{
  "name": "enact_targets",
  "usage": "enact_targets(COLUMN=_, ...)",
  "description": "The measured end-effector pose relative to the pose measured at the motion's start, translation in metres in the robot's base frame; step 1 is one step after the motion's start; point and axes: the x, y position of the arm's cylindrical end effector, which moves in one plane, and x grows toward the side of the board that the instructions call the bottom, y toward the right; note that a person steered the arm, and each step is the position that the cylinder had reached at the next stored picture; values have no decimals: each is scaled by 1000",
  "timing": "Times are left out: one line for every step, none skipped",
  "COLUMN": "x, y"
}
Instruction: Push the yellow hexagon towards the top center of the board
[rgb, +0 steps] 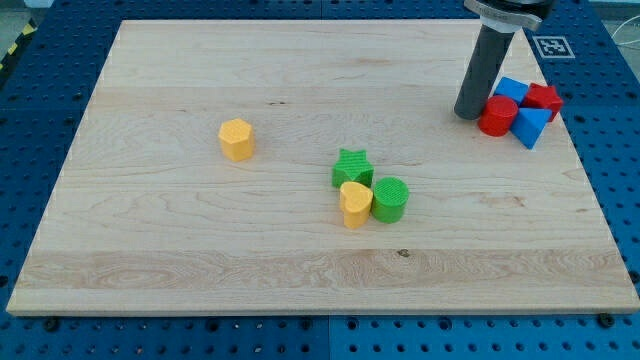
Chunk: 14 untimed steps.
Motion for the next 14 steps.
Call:
enact_targets(x=1, y=1)
enact_targets(x=1, y=1)
enact_targets(x=1, y=-23)
enact_targets(x=1, y=-35)
enact_targets(x=0, y=-35)
enact_targets(x=0, y=-52)
enact_targets(x=0, y=-109)
enact_targets(x=0, y=-121)
enact_targets(x=0, y=-134)
enact_targets(x=0, y=-179)
enact_targets(x=0, y=-199)
enact_targets(x=0, y=-200)
enact_targets(x=0, y=-216)
enact_targets(x=-4, y=-268)
